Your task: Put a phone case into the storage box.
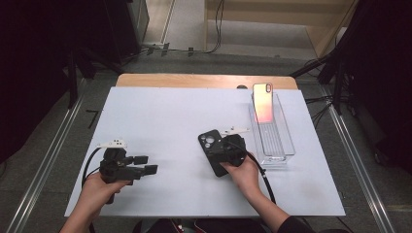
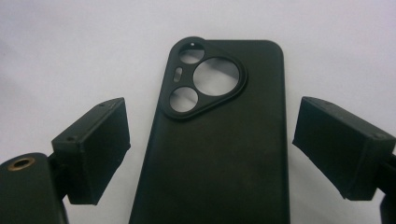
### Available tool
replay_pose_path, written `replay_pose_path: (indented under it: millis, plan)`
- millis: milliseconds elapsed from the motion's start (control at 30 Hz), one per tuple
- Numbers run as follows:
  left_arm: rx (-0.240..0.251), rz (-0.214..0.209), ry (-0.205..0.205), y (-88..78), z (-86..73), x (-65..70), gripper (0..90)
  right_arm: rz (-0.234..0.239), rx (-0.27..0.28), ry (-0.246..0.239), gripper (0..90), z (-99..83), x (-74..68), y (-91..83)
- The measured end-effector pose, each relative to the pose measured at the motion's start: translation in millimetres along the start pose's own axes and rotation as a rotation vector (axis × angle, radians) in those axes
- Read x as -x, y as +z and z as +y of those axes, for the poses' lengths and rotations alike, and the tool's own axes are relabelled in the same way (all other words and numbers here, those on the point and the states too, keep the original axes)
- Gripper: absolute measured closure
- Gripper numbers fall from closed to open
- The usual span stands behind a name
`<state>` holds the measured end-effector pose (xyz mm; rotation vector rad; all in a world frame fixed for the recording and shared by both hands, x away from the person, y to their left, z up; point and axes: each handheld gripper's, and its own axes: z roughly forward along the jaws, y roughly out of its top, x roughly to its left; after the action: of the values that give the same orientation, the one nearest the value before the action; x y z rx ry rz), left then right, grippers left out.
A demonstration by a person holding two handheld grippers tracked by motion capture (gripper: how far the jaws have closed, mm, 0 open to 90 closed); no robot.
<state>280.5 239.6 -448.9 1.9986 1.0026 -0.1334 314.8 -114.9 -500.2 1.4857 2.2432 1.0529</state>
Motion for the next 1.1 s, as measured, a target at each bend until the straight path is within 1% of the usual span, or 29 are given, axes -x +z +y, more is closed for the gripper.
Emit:
replay_pose_path:
  millis: [100, 167, 367, 433, 500, 567, 633, 700, 800, 867, 1100]
  plan:
    - [0.000, -0.001, 0.000, 0.1, 0.1, 0.0, 30.8, -0.004, -0.013, -0.001, 9.1, -2.4, -0.9, 3.1]
    - [0.001, 0.000, -0.001, 0.1, 0.0, 0.1, 30.8, -0.010, -0.020, -0.009, 9.2, -4.0, -1.1, 5.1]
    - [0.001, 0.001, 0.000, 0.0, 0.2, 0.1, 30.8, -0.036, -0.045, -0.020, 9.1, -8.7, -2.4, 10.9]
    - [0.002, 0.000, 0.001, 0.0, 0.3, 0.2, 30.8, -0.045, -0.041, -0.036, 9.1, -9.4, -3.2, 11.4]
    - [0.000, 0.001, 0.001, 0.1, 0.3, 0.3, 30.8, -0.050, -0.042, -0.039, 9.1, -10.2, -4.3, 11.6]
    - [0.000, 0.000, 0.002, 0.3, 0.4, 0.4, 30.8, -0.058, -0.036, -0.061, 9.1, -11.5, -5.3, 12.3]
    - [0.000, 0.001, 0.002, 0.5, 0.5, 0.6, 30.8, -0.059, -0.031, -0.058, 9.1, -12.2, -5.6, 12.5]
    - [-0.002, 0.001, 0.002, 0.8, 0.5, 0.7, 30.8, -0.065, -0.025, -0.067, 8.9, -13.3, -6.2, 13.0]
    - [-0.002, 0.000, 0.004, 1.1, 0.7, 0.8, 30.8, -0.082, -0.013, -0.079, 8.4, -16.1, -8.9, 14.0]
    - [-0.002, 0.000, 0.004, 0.9, 0.8, 0.9, 30.8, -0.100, -0.013, -0.100, 8.1, -17.0, -11.5, 15.2]
    - [-0.003, 0.003, 0.004, 1.4, 0.9, 1.0, 30.8, -0.102, -0.012, -0.096, 8.6, -17.1, -11.7, 15.3]
